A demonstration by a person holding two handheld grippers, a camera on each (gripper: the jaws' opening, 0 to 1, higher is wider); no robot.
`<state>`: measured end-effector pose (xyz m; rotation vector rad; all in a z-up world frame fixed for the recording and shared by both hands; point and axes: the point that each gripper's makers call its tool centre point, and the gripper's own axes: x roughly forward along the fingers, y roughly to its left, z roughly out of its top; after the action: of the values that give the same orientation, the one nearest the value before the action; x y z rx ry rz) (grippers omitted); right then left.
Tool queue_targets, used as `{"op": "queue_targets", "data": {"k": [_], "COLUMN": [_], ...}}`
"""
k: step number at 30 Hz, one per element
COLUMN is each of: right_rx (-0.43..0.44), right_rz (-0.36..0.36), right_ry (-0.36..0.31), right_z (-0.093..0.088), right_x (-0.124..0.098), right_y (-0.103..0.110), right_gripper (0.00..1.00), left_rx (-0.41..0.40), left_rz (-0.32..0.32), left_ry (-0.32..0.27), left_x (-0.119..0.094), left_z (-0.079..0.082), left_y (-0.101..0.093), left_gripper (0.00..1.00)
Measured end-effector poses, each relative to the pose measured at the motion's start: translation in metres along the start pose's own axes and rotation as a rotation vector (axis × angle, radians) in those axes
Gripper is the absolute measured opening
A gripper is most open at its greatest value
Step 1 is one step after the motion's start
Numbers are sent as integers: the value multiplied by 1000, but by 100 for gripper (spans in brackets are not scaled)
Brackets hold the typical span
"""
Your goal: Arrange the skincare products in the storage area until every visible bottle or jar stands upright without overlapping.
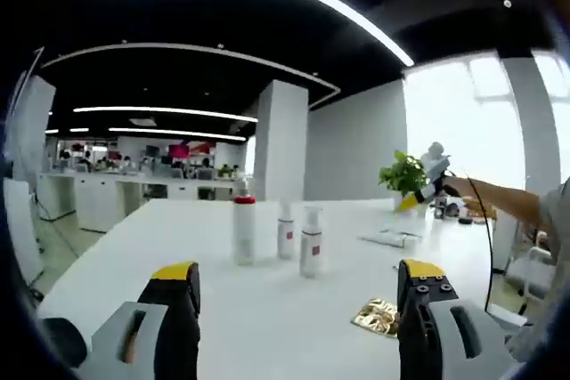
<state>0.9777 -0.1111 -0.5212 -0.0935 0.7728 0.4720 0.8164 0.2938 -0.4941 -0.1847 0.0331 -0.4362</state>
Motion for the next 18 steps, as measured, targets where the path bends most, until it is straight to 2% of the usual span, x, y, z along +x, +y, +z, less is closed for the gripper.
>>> {"op": "queue_targets", "data": {"k": [1, 3, 4, 7, 8, 10, 11, 14, 18], "right_rx": [18, 19, 13, 13, 0, 1, -5, -2, 13], "right_rz": [-22, -67, -86, -127, -136, -141, -144, -161, -178], "right_ry": [40, 116, 167, 243, 279, 313, 351, 392, 448], "right_z": [-3, -8, -13, -21, -24, -28, -33, -37, -37], "right_x": [5, 15, 20, 28, 32, 37, 40, 51, 65], "right_y": [-6, -19, -22, -25, -27, -26, -25, -29, -43], "right_gripper": [75, 70, 65, 60, 60, 60, 60, 57, 54], "left_rx": [-5, 10, 12, 37, 55, 75, 77, 56, 56], "left_rz": [31, 79, 91, 111, 99, 64, 44, -8, -24], "left_ry": [-7, 16, 23, 46, 71, 71, 67, 89, 98], "left_x": [-1, -3, -4, -3, -2, 1, 3, 5, 6], "left_z": [0, -2, -3, -5, -9, -10, -10, -16, -17], "left_y": [6, 15, 17, 16, 12, 1, -4, -20, -32], "left_gripper": [96, 96, 97, 96, 95, 94, 95, 94, 93]}}
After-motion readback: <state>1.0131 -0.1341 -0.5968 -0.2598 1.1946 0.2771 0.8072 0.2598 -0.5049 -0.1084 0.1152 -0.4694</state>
